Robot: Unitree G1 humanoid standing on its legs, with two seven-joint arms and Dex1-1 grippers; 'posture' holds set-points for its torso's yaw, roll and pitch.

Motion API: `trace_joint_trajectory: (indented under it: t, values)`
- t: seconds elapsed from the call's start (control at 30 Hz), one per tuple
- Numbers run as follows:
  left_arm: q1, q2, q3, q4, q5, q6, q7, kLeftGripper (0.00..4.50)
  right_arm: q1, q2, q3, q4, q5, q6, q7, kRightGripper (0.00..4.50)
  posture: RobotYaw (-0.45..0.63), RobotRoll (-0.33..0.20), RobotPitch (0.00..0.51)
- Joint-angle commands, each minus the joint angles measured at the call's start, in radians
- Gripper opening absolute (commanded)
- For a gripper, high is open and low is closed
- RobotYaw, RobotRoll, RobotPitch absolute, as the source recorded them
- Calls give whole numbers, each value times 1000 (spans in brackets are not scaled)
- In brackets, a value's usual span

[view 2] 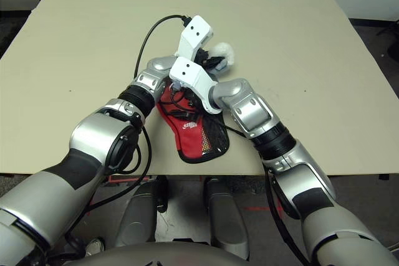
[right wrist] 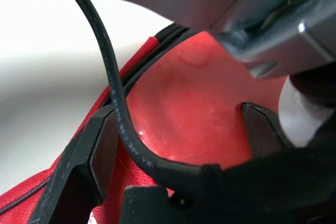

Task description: Store the ping-pong paddle in its case and zip it.

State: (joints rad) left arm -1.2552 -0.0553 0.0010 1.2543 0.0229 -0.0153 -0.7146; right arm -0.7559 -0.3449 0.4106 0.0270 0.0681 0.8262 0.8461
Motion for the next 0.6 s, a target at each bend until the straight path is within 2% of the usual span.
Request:
trace_joint_trajectory:
  t: [0.03,0.1,0.3,0.47,0.6]
  values:
    - [-4,37,14,-41,-27,18,-73,2360,49,-25,-43,17,42,175,-17,4500,-27,0,250]
    - [-20,76,33,-61,-46,38,-102,2916,53,-56,-71,-54,87,259,-3,4500,-23,0,248]
    - [-81,191,92,-108,-125,115,-149,2984,72,-165,-136,-249,236,479,17,4500,-13,0,240]
    - [-112,272,123,-130,-174,131,-138,3084,98,-230,-184,-310,323,532,7,4500,-10,0,234]
    - [-128,313,148,-131,-211,117,-91,3093,98,-245,-207,-296,359,518,-24,4500,-8,0,229]
